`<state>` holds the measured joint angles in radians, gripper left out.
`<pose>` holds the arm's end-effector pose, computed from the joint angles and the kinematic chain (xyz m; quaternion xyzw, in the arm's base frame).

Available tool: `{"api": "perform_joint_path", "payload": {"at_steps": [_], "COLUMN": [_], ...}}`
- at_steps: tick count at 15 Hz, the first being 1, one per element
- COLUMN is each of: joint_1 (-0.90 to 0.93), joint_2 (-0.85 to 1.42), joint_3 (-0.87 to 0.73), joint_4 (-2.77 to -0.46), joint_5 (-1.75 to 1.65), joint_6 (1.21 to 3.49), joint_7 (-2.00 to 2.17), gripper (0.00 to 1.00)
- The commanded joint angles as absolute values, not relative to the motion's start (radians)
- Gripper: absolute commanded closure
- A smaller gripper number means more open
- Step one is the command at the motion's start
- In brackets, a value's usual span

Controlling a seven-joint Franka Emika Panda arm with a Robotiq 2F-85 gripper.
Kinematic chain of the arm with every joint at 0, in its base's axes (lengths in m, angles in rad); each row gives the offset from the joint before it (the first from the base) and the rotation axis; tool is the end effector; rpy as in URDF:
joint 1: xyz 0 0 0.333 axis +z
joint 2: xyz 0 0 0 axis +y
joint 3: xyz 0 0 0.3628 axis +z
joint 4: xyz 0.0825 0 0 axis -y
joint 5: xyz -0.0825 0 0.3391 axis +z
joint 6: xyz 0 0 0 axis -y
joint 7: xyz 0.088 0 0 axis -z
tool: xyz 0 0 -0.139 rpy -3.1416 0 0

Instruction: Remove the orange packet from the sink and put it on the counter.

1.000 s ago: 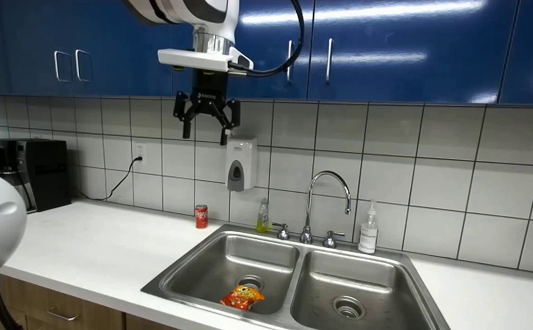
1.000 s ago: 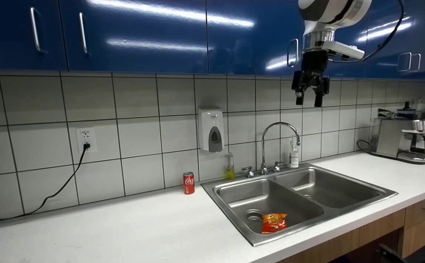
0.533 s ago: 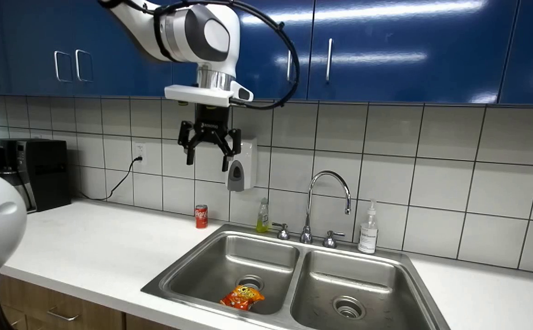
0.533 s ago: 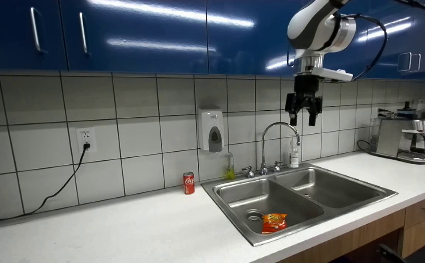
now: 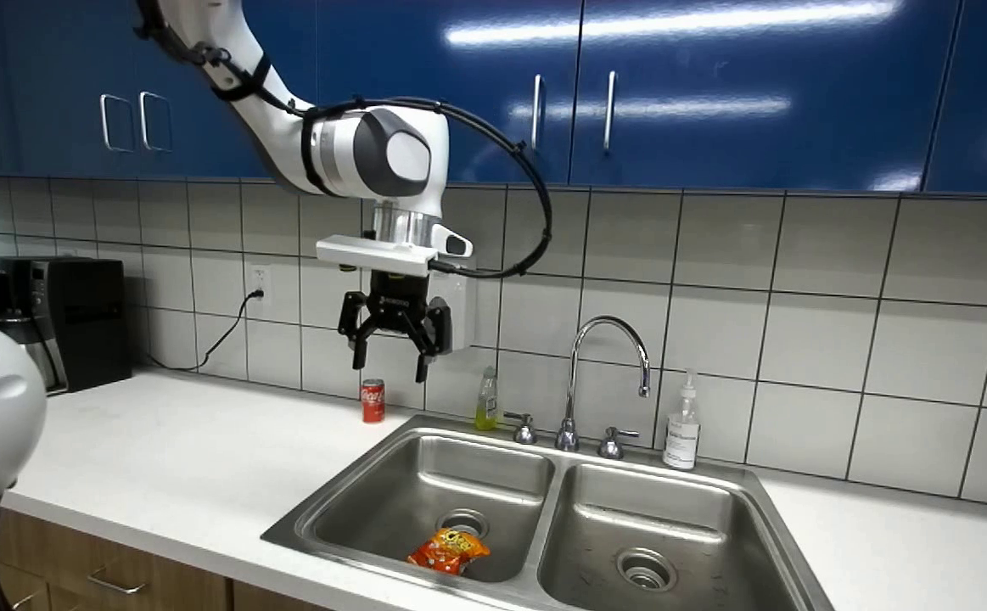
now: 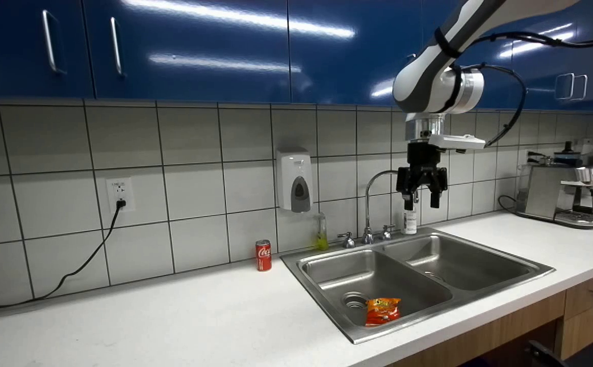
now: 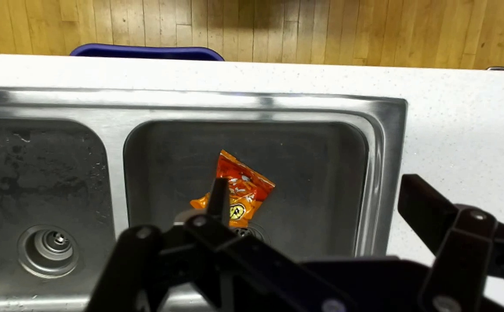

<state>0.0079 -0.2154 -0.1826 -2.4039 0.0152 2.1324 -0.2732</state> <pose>0.4013 -0.0719 0.4308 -0.9981 -0.0476 0.0235 0.0316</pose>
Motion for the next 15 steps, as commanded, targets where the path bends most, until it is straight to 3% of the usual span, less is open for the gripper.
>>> {"api": "perform_joint_path", "payload": {"at_steps": [1,15], "joint_1": [-0.031,-0.047], "joint_2": [-0.163,0.194], "joint_3": [-0.165,-0.111], "joint_4": [-2.441,-2.388], "joint_5": [0.019,0.058], "joint_6": [2.217,2.519], "joint_7": [-0.261,-0.147], "gripper": [0.00,0.00]}}
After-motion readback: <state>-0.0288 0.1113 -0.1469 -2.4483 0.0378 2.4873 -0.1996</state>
